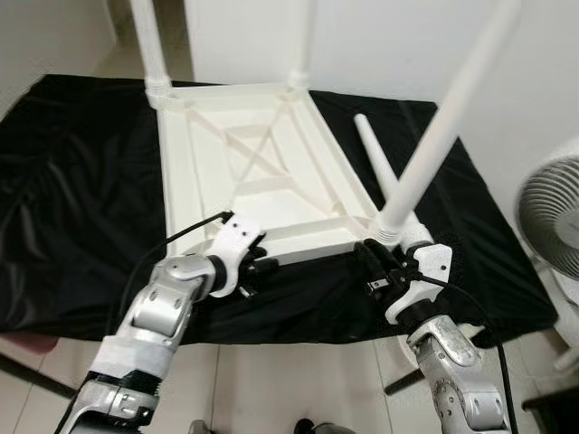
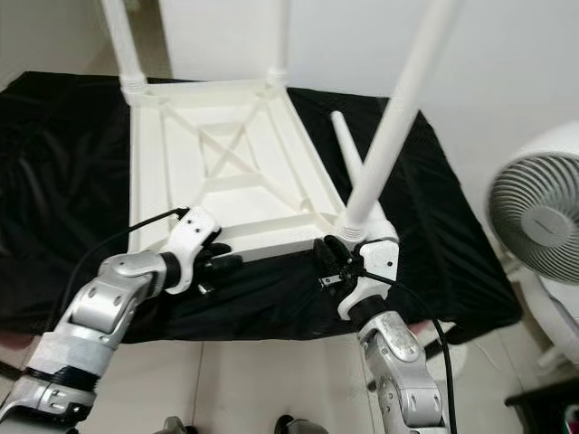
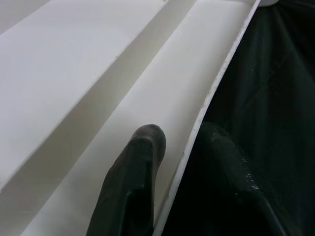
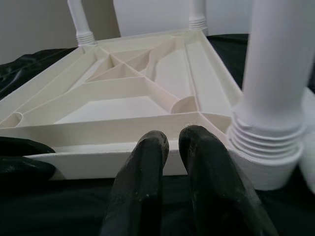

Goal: Building children table

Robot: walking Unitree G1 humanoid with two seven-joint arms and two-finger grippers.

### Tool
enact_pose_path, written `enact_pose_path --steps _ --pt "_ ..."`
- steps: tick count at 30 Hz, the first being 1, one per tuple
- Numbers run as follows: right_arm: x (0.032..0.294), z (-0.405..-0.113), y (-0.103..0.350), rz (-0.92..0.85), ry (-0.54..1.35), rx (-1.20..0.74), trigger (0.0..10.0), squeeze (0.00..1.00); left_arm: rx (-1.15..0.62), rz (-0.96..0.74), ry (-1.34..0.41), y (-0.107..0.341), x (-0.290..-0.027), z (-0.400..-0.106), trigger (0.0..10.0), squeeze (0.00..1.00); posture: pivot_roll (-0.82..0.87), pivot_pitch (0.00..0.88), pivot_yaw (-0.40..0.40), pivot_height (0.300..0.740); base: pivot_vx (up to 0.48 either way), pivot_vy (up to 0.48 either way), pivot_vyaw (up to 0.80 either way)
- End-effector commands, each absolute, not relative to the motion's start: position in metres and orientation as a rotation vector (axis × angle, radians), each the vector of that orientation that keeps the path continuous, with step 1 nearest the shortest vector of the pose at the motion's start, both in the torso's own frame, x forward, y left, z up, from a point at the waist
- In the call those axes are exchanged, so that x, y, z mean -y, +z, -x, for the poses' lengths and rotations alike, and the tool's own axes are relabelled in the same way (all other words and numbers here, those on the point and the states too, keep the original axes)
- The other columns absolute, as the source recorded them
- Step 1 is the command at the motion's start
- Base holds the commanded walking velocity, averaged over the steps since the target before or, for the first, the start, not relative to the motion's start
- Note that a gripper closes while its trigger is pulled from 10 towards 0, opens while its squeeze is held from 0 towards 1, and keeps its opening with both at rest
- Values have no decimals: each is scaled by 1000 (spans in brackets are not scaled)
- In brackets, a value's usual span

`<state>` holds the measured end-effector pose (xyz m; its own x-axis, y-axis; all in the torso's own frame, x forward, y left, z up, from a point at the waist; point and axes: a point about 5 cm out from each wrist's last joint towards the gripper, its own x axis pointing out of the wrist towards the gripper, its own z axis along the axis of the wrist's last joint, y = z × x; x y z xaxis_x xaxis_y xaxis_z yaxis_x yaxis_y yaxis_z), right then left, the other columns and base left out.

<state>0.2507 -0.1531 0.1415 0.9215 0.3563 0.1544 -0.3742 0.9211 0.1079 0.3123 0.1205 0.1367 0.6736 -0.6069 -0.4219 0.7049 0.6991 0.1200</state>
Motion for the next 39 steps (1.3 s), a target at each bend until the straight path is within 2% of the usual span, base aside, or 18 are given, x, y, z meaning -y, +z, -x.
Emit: enact_pose_path --steps 1,7,9,10,25,26,27,35,36,37,38,39 --pt "153 -251 140 -124 381 130 10000 0 -448 -313 -302 120 -176 -316 0 0 106 106 -59 740 0 0 0" --pt "153 -253 139 -114 395 127 10000 0 -468 -313 -313 116 -182 -308 0 0 112 104 -65 740 0 0 0" --pt "152 -254 139 -111 400 127 10000 0 -457 -319 -328 117 -178 -309 8706 0 113 102 -67 740 0 0 0" --pt "152 -255 140 -110 404 127 10000 0 -449 -324 -336 119 -176 -310 10000 0 113 101 -67 740 0 0 0" --pt "151 -254 140 -107 407 129 10000 0 -352 -312 -391 139 -151 -325 10000 0 96 104 -55 740 0 0 0" --pt "151 -254 140 -107 405 130 10000 0 -346 -309 -400 140 -148 -326 10000 310 94 105 -52 740 0 0 0" --pt "150 -254 140 -108 404 131 10000 0 -339 -303 -412 142 -145 -327 10000 1000 94 106 -51 740 0 0 0" --pt "150 -254 141 -108 403 136 10000 0 -303 -317 -429 149 -140 -331 10000 1000 92 107 -49 740 0 0 0" --pt "150 -254 141 -107 402 137 10000 0 -291 -314 -429 151 -140 -332 10000 631 92 109 -46 740 0 0 0" --pt "150 -254 141 -107 402 137 10000 0 -291 -314 -429 151 -140 -332 10000 631 92 109 -46 740 0 0 0" --pt "150 -254 141 -107 404 137 10000 0 -272 -314 -443 154 -138 -331 10000 0 92 109 -46 740 0 0 0" --pt "150 -254 141 -107 404 137 10000 0 -272 -314 -443 154 -138 -331 10000 0 92 109 -46 740 0 0 0"
